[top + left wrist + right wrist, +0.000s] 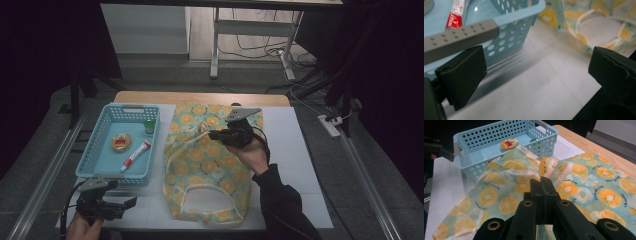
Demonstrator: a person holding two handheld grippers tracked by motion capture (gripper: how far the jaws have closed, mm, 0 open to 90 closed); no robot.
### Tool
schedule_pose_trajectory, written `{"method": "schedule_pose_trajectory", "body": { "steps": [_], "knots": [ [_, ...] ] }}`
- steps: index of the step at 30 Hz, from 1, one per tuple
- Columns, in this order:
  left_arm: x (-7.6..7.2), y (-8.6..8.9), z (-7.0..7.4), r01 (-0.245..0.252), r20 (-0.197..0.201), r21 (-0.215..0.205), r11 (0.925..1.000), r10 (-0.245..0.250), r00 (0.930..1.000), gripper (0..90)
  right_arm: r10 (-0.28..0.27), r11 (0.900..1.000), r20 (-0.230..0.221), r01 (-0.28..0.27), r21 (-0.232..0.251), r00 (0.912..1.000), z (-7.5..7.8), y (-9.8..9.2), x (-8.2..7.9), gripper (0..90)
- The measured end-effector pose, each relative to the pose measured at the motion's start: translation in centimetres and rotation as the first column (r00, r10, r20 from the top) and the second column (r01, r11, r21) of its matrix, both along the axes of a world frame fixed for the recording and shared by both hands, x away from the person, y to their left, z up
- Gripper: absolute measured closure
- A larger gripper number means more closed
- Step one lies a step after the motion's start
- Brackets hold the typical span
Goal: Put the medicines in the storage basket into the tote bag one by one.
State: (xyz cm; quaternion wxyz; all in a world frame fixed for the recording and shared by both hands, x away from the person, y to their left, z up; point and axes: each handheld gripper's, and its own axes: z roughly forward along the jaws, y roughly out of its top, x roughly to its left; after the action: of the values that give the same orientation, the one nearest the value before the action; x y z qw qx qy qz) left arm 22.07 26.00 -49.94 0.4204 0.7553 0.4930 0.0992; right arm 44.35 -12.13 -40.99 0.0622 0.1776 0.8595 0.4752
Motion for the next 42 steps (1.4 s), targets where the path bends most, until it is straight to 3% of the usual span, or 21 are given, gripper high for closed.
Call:
{"method": "schedule_pose_trajectory", "body": {
  "steps": [19, 33, 42],
  "knots": [
    [1.2, 0.4, 1.7, 0.017, 0.041, 0.030, 0.9994, -0.018, 0.9990, 0.0, -0.003, 1.000, -0.004, 0.003, -0.005, 1.0000, -0.2, -0.1, 0.2, 90.0],
    [4.2, 0.5, 2.6, -0.014, 0.032, 0.063, 0.9979, 0.012, 0.9994, 0.0, -0.014, 1.000, 0.005, 0.014, 0.003, 0.9999, -0.2, -0.4, 0.4, 90.0],
    [6.1, 1.1, 2.4, -0.032, 0.020, 0.071, 0.9970, 0.030, 0.9993, 1.0, -0.015, 1.000, 0.006, 0.015, 0.005, 0.9999, 0.0, -0.5, 0.3, 90.0]
  ]
}}
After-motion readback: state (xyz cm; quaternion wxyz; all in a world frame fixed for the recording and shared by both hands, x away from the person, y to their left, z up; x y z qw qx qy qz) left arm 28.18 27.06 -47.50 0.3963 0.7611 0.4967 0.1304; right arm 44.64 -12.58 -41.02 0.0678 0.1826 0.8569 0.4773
